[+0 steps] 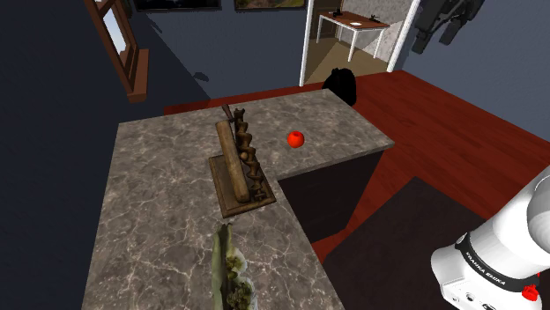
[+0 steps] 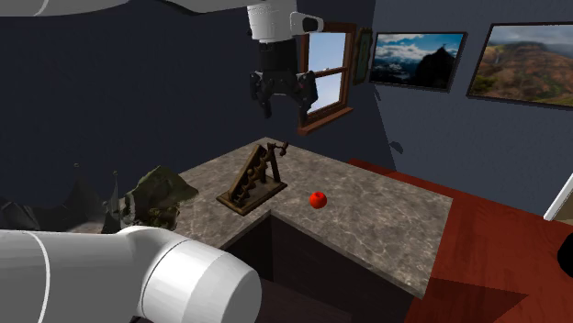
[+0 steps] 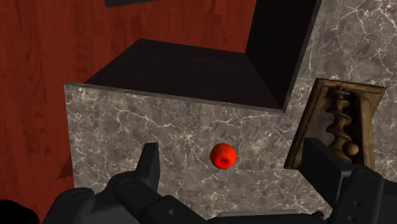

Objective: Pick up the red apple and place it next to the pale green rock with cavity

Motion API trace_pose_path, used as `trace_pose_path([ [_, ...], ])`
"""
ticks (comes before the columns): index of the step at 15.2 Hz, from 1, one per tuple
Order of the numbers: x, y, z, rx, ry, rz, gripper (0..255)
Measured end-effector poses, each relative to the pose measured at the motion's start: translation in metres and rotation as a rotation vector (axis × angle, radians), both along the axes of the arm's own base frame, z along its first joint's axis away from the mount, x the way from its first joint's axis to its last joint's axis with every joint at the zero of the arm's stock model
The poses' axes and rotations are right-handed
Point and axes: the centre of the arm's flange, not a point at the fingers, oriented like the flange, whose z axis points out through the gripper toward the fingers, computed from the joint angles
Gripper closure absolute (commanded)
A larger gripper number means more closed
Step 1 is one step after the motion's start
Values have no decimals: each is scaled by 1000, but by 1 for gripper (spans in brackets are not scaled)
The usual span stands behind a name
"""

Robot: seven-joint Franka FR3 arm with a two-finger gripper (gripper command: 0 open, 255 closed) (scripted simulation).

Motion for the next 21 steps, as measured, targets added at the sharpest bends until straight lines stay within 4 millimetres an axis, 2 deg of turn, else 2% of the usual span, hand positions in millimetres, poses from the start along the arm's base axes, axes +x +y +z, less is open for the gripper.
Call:
trace_pose_path([
  [2, 5, 2, -3, -2, 4, -1, 0],
  [5, 33, 3, -25, -14, 24, -6, 0],
  [11, 90, 18, -83, -41, 70, -16, 0],
  [14, 125, 25, -112, -54, 92, -22, 0],
  [20, 181, 32, -172, -82, 137, -33, 0],
  [21, 196, 32, -180, -86, 143, -35, 0],
])
